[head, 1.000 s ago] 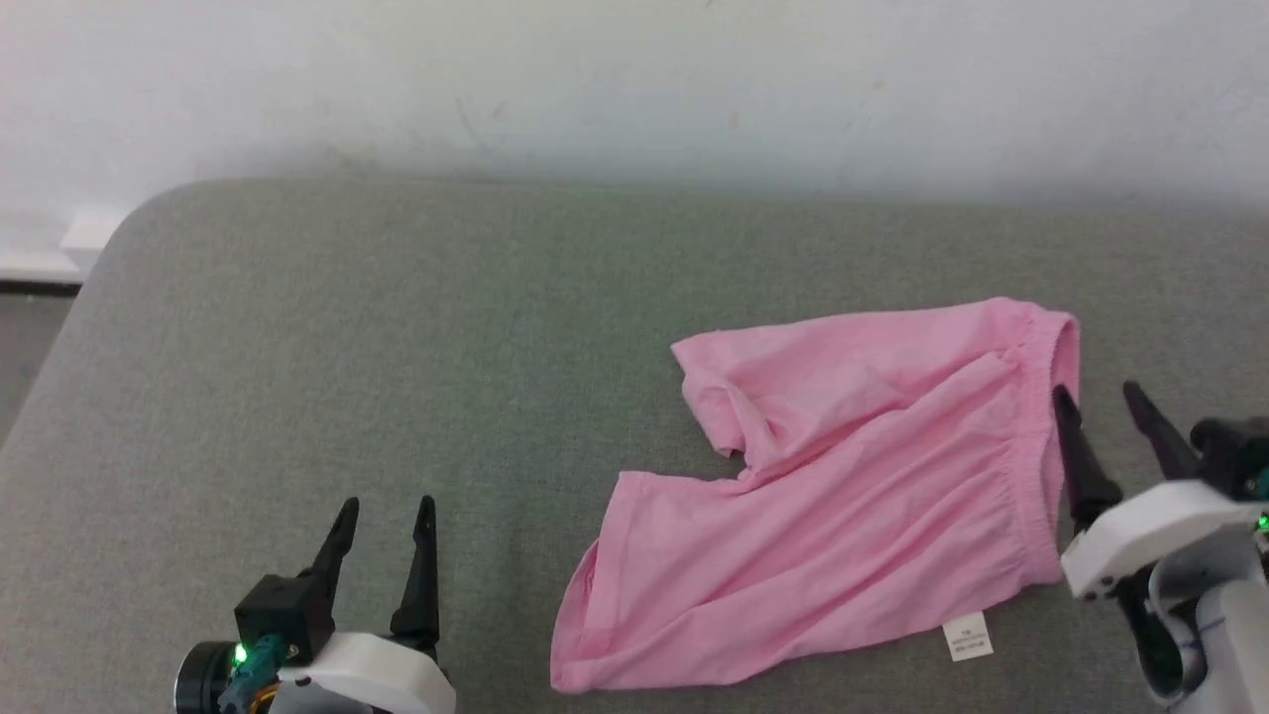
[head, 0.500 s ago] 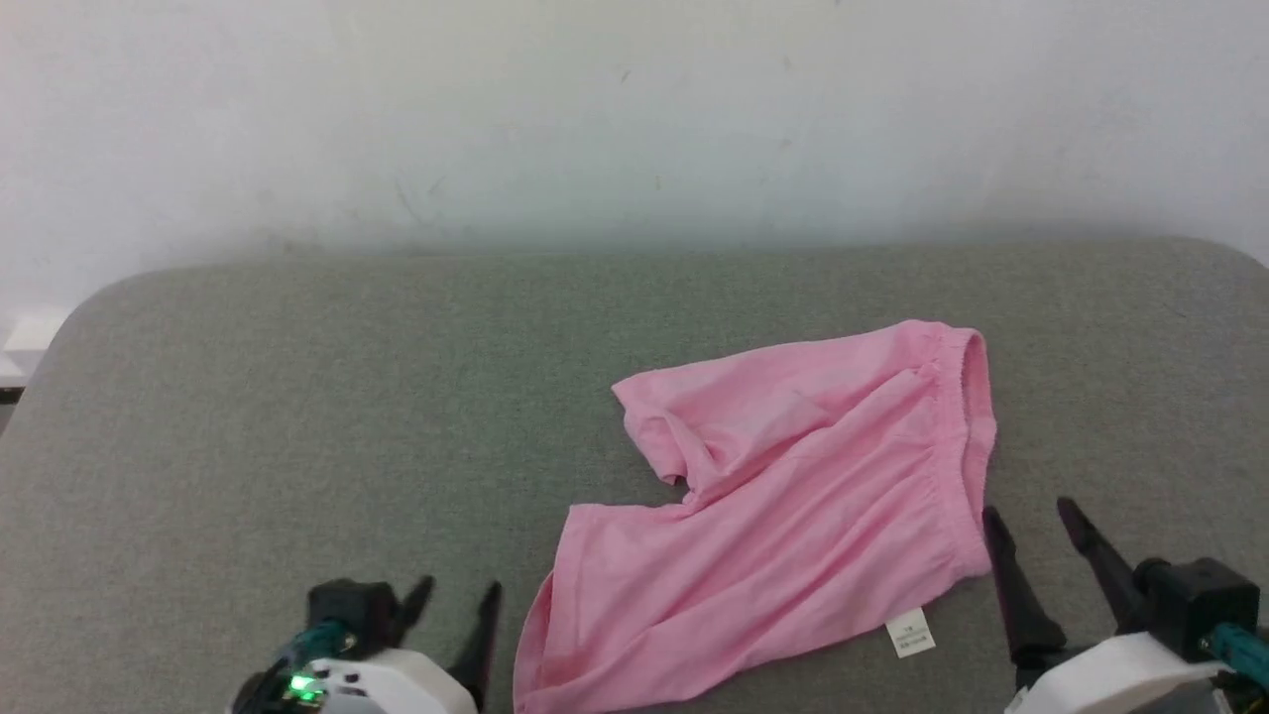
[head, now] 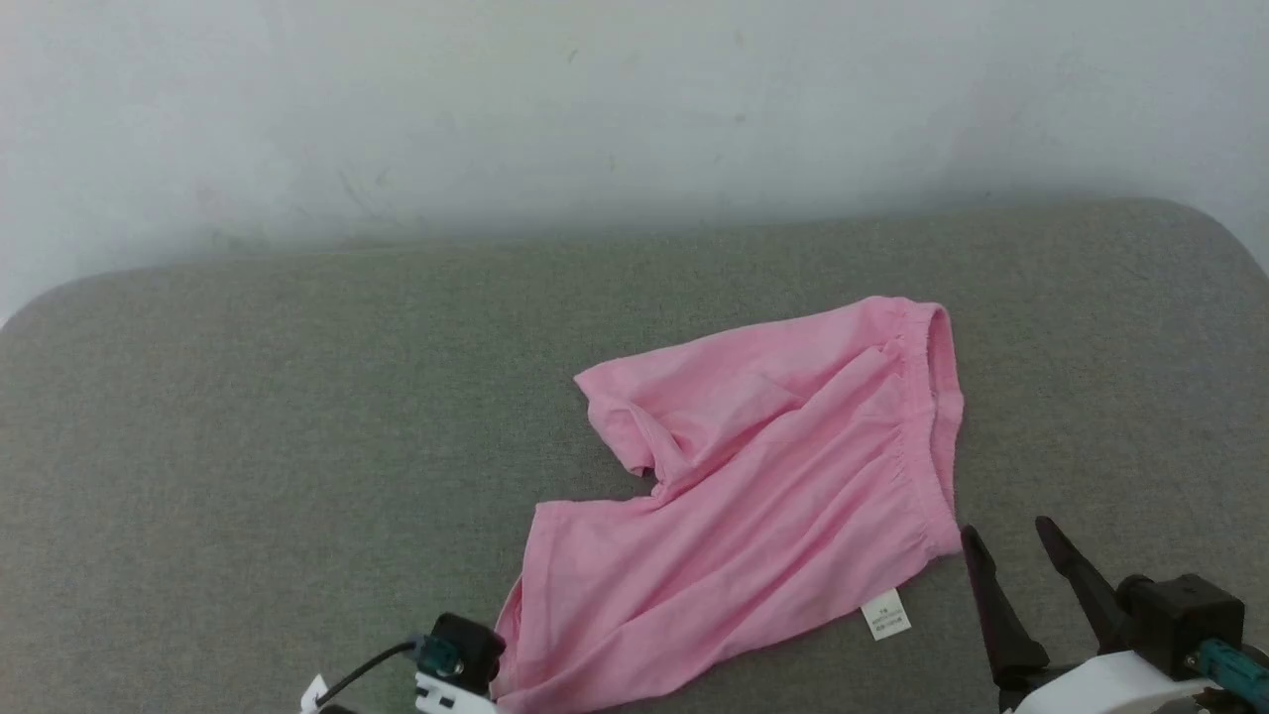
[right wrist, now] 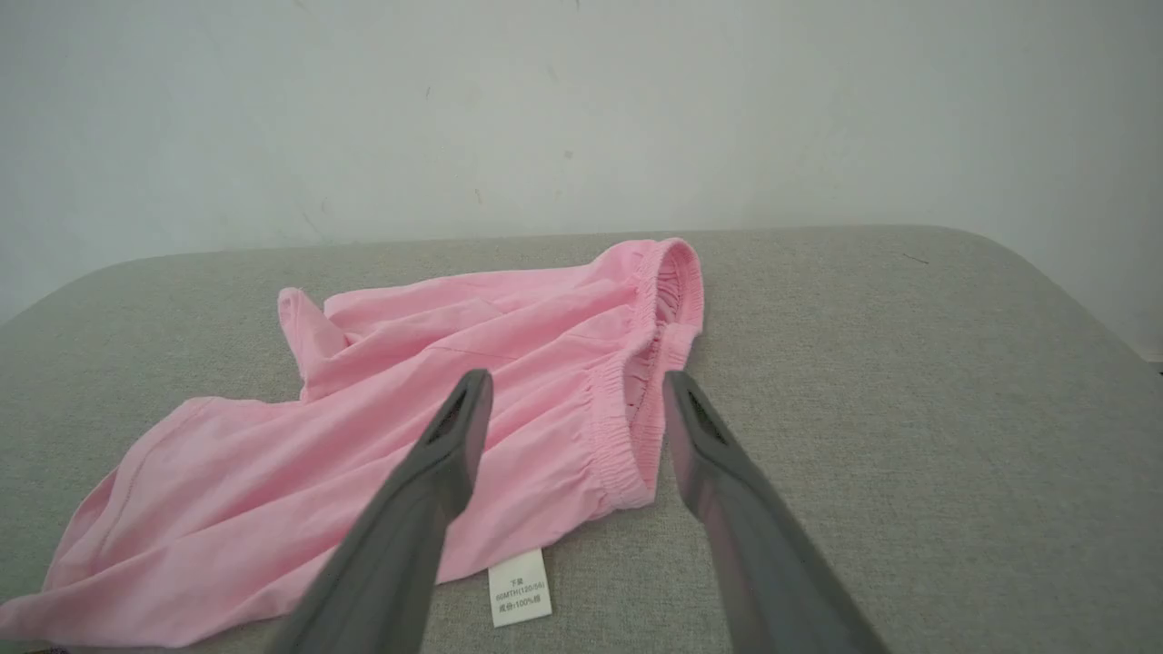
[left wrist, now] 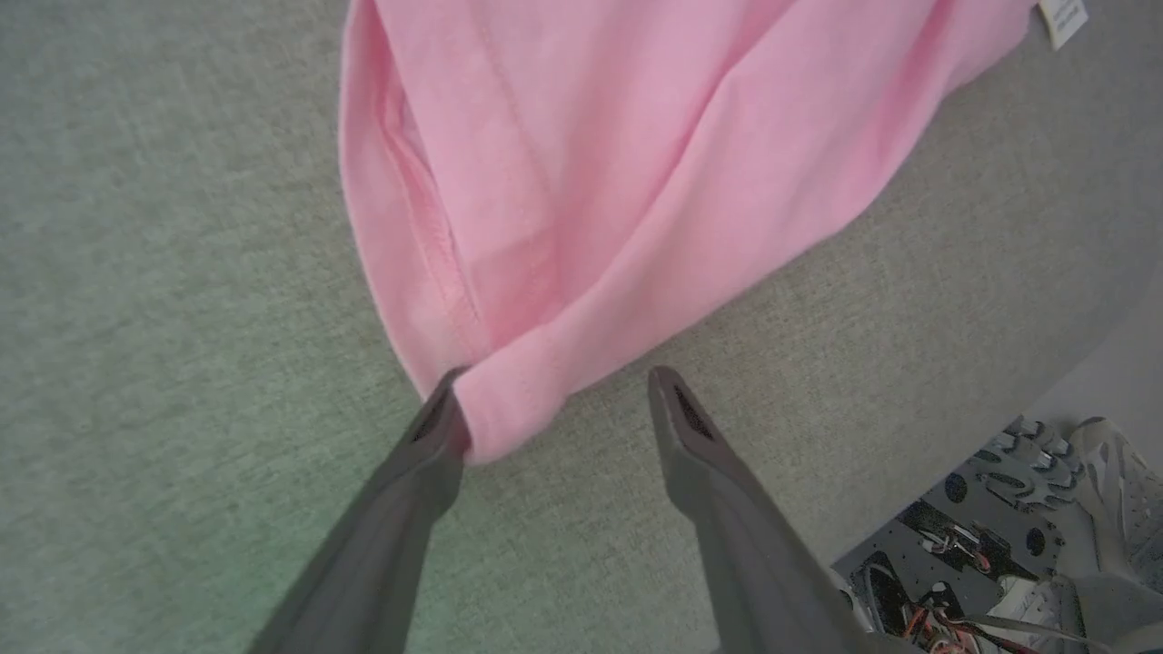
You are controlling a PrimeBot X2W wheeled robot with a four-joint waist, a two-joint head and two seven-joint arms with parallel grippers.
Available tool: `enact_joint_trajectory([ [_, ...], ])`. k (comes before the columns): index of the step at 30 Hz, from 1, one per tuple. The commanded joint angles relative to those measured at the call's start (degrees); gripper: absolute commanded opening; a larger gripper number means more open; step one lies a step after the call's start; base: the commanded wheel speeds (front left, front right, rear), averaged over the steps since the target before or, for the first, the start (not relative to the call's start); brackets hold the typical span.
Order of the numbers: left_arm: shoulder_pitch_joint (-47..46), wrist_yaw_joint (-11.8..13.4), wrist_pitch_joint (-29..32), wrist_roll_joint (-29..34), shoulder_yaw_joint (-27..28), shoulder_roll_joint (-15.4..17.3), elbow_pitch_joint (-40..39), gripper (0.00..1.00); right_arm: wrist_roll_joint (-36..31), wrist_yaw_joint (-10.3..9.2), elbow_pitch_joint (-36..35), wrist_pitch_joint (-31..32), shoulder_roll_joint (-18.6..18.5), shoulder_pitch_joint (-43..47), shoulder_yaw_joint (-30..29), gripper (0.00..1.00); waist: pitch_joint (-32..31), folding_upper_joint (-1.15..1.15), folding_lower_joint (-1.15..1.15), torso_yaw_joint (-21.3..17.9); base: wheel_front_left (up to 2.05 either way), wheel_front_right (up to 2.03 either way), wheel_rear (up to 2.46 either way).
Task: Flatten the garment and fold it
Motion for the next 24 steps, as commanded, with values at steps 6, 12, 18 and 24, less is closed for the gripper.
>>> enact_joint_trajectory([
  [6, -3.0, -1.5, 4.4, -0.5, -3.9, 0.2, 5.9, 0.6, 0.5, -0.11, 0.4, -0.4, 0.2, -1.7, -0.1, 1.0, 2.3, 0.0, 0.0, -1.0, 0.0, 0.0, 0.0],
  [12, -3.3, -2.3, 6.9, -3.1, -7.1, 0.6, 6.8, 0.0, 1.5, -0.11, 2.6, 3.6, -1.3, -2.9, -1.7, 1.0, 2.4, 0.0, 0.0, -1.0, 0.0, 0.0, 0.0],
  [18, -3.2, 0.6, -0.2, -2.5, -3.8, 0.6, 2.6, 0.0, 6.0, -0.11, 9.2, 12.3, -5.7, -7.5, -0.6, 1.0, 2.5, 0.0, 0.0, 0.5, 0.0, 0.0, 0.0],
  [24, -3.4, 3.0, -5.2, -1.2, -2.1, 0.2, -3.0, 0.0, 10.2, -0.11, 18.3, 20.0, -10.0, -15.9, 3.3, 1.0, 3.9, 0.0, 0.0, 3.0, 0.0, 0.0, 0.0],
])
